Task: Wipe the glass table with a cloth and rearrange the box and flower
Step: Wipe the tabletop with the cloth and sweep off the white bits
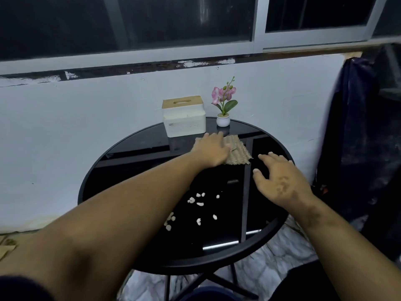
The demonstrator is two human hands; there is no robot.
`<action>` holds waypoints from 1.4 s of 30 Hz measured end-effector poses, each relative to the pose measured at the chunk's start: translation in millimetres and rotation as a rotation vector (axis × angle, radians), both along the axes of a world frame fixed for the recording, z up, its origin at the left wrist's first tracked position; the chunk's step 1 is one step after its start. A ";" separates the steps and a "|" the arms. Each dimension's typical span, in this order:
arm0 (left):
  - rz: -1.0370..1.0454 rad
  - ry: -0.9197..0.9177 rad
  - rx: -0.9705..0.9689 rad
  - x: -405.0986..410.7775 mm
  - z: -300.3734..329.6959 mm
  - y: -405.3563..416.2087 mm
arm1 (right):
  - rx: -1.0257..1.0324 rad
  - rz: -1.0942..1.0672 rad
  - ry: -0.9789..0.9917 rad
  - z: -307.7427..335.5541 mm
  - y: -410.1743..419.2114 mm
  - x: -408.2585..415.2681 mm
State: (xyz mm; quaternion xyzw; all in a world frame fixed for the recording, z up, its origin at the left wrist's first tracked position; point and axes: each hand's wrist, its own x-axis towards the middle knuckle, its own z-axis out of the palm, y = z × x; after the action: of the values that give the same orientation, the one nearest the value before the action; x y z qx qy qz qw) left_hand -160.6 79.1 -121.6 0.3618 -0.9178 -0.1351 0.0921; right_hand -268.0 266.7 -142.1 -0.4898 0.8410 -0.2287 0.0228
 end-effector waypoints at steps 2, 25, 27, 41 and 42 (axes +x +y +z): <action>-0.005 0.050 -0.039 42.9 0.7 0.0 | -0.010 0.038 0.026 17.6 -19.1 -0.3; 0.022 0.016 -0.059 197.5 -42.2 -10.3 | 0.408 0.395 0.284 11.0 -101.4 -79.9; 0.026 0.013 -0.058 197.5 -41.0 -9.3 | 0.399 0.434 0.318 10.3 -81.7 -80.1; 0.027 0.018 -0.040 197.4 -37.8 -5.3 | 0.320 0.522 0.215 -8.8 -18.3 77.7; 0.027 0.037 -0.025 198.7 -36.0 -5.6 | 0.316 0.522 0.204 -9.7 -18.8 80.9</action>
State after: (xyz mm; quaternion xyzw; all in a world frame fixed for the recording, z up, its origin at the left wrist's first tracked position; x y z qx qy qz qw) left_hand 38.1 73.5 -157.6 0.3702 -0.9126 -0.1289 0.1157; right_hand -187.1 247.9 -151.8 -0.6997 0.7101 -0.0314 0.0720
